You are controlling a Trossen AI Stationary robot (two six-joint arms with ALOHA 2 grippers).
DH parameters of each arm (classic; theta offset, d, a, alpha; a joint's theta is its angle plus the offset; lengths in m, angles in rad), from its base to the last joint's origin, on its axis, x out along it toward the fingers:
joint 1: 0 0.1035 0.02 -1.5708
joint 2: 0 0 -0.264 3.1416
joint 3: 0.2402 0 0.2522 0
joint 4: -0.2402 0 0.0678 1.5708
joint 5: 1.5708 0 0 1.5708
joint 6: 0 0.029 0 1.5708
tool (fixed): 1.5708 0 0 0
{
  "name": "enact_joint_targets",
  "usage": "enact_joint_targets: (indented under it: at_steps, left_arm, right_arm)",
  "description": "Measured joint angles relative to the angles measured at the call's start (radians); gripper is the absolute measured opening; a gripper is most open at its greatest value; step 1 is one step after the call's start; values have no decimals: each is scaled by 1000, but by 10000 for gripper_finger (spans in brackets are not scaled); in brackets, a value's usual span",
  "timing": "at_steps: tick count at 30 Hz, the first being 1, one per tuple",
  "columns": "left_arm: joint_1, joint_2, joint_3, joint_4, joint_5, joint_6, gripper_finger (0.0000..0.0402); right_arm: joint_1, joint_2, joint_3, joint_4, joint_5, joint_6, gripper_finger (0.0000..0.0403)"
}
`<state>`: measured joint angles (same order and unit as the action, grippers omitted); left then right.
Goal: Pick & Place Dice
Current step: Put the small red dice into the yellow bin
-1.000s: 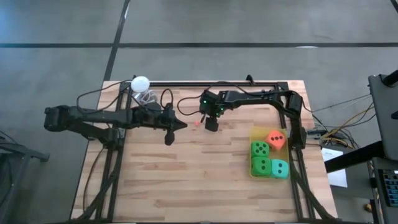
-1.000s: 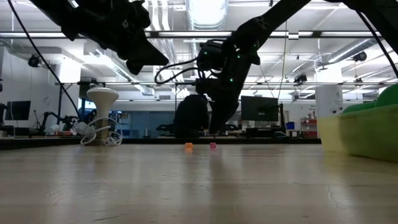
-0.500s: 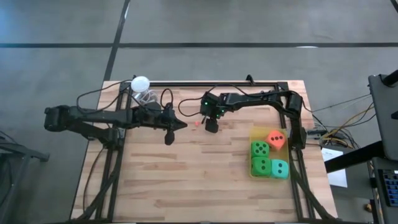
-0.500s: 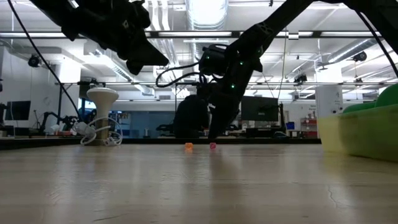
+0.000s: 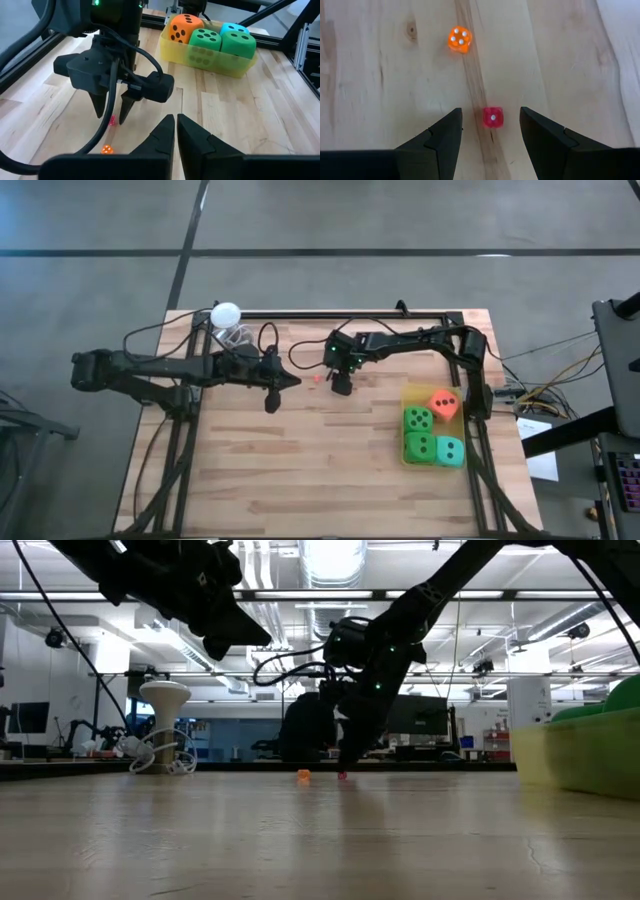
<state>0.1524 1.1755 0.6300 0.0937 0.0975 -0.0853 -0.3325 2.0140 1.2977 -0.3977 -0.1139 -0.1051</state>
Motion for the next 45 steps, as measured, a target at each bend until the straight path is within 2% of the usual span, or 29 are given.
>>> enact_joint_targets:
  at_steps: [18,22,34,45]
  left_arm:
    - [0,0,0,0,0,0,25]
    - [0,0,0,0,0,0,25]
    - [0,0,0,0,0,-1,26]
    - [0,0,0,-4,0,-1,26]
  right_arm:
    - [-2,-1,-63,92,11,3,185]
    - [-3,-1,-63,96,12,5,159]
    - [-2,-1,-65,97,12,8,42]
    - [1,-2,-65,83,11,40,40]
